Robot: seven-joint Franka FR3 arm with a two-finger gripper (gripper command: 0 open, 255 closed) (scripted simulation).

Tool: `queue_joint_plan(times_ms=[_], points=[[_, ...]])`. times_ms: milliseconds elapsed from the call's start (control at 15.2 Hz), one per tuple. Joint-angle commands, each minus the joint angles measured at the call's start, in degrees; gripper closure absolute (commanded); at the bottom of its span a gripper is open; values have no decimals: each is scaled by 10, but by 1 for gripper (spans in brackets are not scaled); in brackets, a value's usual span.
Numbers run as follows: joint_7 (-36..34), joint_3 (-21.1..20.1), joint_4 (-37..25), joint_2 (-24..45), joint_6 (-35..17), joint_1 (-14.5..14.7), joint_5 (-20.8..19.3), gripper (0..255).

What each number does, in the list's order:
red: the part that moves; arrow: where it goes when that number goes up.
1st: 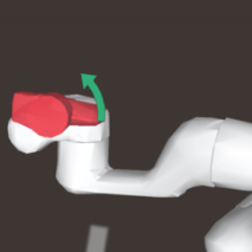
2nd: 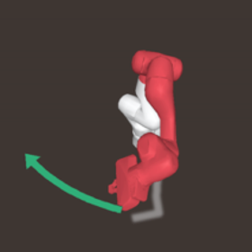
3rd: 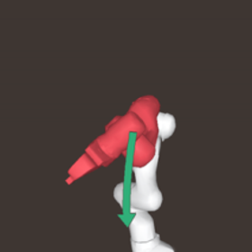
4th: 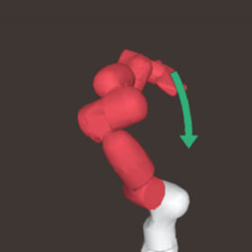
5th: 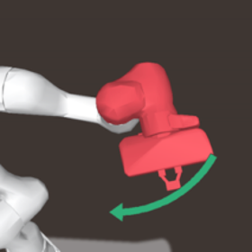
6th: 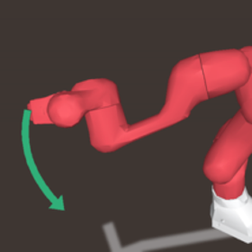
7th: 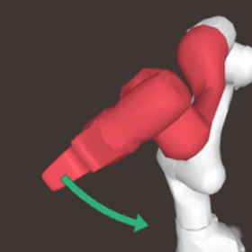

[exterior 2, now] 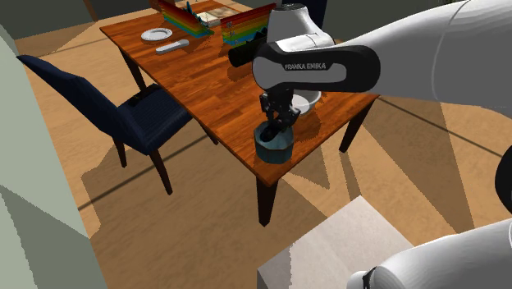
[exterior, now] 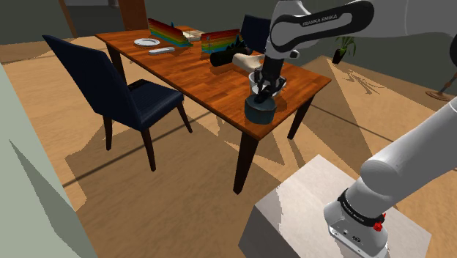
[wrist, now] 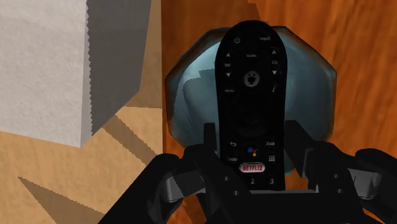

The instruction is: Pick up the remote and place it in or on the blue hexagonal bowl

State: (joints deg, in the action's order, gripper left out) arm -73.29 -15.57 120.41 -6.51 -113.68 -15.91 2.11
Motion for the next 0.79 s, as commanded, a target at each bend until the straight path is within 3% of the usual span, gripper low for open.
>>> queue_joint_plan(times_ms=[0, 264, 726], points=[[-1, -1, 13, 4, -18, 0, -1, 255], [-3, -2, 35, 15, -51, 1, -4, 255], [-3, -2, 35, 15, -51, 1, -4, 255]])
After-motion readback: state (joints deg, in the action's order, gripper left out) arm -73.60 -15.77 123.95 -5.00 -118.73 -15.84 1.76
